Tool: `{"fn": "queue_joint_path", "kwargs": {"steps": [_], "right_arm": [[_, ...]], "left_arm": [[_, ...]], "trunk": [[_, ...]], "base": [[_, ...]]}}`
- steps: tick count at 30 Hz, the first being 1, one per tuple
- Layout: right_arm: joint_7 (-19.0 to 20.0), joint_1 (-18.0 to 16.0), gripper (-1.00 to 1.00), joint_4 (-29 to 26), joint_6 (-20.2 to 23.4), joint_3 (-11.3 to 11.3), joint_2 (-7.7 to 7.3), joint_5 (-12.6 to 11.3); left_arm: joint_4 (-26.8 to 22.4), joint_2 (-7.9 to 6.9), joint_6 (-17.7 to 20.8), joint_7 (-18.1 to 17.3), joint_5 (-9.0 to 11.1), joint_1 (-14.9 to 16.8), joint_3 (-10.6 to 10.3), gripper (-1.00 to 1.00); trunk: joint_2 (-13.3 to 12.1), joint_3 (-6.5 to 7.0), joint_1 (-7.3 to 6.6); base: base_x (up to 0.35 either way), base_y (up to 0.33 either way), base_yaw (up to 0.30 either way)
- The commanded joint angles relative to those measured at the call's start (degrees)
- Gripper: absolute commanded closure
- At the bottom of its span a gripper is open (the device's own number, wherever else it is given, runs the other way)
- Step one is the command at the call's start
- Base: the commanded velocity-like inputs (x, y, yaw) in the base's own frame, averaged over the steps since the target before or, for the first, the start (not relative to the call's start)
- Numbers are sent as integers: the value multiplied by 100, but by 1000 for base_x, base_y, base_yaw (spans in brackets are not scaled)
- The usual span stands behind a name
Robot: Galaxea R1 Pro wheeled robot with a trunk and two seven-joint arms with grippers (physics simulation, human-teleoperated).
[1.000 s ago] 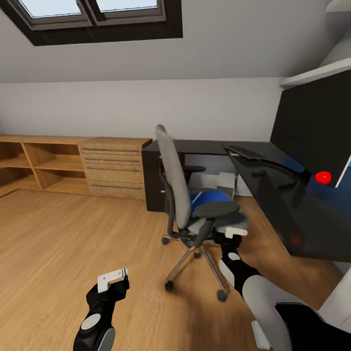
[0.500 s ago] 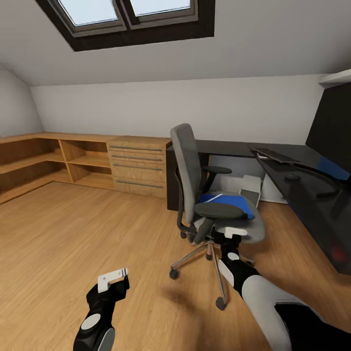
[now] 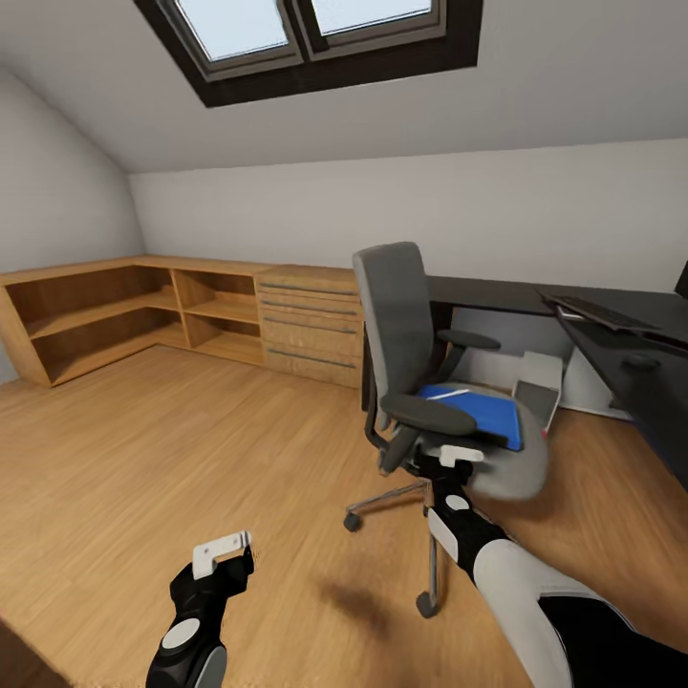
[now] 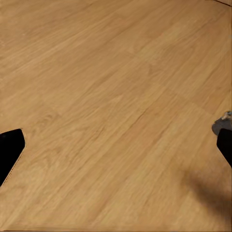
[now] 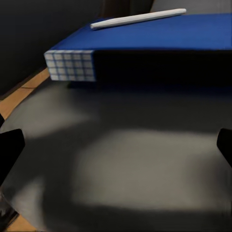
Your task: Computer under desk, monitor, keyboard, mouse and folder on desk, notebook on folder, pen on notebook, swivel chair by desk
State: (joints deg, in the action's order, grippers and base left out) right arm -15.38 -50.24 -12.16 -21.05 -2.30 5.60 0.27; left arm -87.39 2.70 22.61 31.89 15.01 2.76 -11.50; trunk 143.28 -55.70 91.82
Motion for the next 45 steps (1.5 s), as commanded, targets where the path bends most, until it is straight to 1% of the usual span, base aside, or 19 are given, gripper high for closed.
{"fn": "queue_joint_path", "kwargs": {"steps": [1, 13, 19, 21, 24, 38, 45], "right_arm": [[0, -4, -100, 3, -22, -16, 2, 8], [0, -4, -100, 3, -22, -16, 2, 8], [0, -4, -100, 3, -22, -16, -5, 8], [0, -4, -100, 3, -22, -16, -6, 8], [0, -4, -100, 3, -22, -16, -6, 8], [0, -4, -100, 3, -22, -25, -15, 8], [0, -4, -100, 3, -22, -25, -15, 8]], "left_arm": [[-1, -1, 15, 46, 46, 5, -10, -100], [7, 1, 15, 42, 38, 5, -23, -100], [-1, -6, 11, 49, 37, 5, -11, -100], [-15, -6, 8, 52, 37, 5, -3, -100], [-19, -4, 12, 49, 42, 5, 62, -100], [-15, -1, 15, 20, 46, 5, 220, -100], [-7, 2, 15, 19, 46, 5, 223, -100]], "trunk": [[2, -5, -1], [2, -5, -1], [2, -5, -1], [2, 0, -1], [2, 15, -1], [2, 104, -1], [2, 149, -1]], "base": [[0, 0, 274], [0, 0, 260], [0, 0, 47], [0, 0, -51], [0, 0, -137], [0, 0, -183], [0, 0, -189]]}}
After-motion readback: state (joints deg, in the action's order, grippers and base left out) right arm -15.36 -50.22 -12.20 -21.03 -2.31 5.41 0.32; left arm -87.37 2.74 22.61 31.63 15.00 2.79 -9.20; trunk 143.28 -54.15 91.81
